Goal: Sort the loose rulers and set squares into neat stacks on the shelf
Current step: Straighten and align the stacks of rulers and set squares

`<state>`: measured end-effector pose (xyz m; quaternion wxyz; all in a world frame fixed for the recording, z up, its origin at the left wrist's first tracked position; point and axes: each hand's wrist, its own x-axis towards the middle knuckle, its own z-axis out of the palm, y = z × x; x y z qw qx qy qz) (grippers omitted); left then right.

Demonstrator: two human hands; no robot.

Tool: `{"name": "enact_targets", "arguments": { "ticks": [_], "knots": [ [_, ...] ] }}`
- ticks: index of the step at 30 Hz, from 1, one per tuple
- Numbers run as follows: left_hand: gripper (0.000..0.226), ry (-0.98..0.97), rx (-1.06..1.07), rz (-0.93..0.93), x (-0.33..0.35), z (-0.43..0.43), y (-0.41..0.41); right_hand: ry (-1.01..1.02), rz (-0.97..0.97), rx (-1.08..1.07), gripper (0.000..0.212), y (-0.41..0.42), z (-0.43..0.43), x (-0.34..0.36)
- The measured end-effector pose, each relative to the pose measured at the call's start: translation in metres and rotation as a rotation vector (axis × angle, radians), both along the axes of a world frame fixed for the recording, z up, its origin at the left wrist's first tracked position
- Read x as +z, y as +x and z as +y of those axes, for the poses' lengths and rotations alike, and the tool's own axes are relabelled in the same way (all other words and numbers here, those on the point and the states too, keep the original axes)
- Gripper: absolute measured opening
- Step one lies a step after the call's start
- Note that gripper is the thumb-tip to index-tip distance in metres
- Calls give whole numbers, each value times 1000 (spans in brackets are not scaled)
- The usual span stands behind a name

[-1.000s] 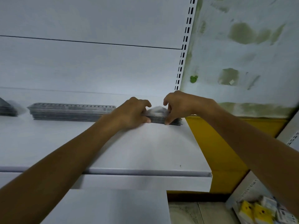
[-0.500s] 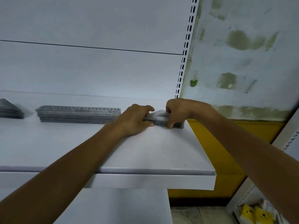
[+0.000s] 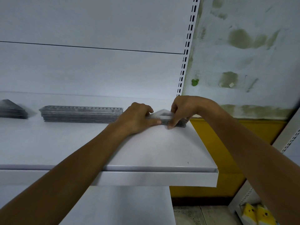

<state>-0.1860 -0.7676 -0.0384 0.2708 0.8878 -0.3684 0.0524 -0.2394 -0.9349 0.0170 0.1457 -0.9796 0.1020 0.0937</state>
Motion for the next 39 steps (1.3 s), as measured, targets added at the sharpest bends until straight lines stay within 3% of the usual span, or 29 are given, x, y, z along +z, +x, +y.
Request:
{"name": "enact_targets", "arguments": {
  "ticks": [3,15,18,20,22,25,35,39],
  "knots": [
    [38,4,-12,-8,1,0,0,-69,-35,0,38,2,1,-5],
    [34,-25,28,34,1,-1,3,-151,-58,38,36,8,-2,-8],
    [53,-6,50,24,-1,-1,1,-122,-46,21,46,9,-3,-8],
    [69,8,69,36,-2,-1,-2,-40,-39,-3,68,8,-4,-7],
    [58,2,51,35,-1,-2,-2,-21,-13,27,89,8,-5,-6],
    [39,1,35,12,1,-1,-2,-38,27,113,97,11,-5,-4],
    [38,106,34,-24,4,1,-4,-101,90,163,65,32,7,-2],
    [37,127,37,-53,5,-1,-3,-142,70,166,63,35,5,-2]
  ]
}}
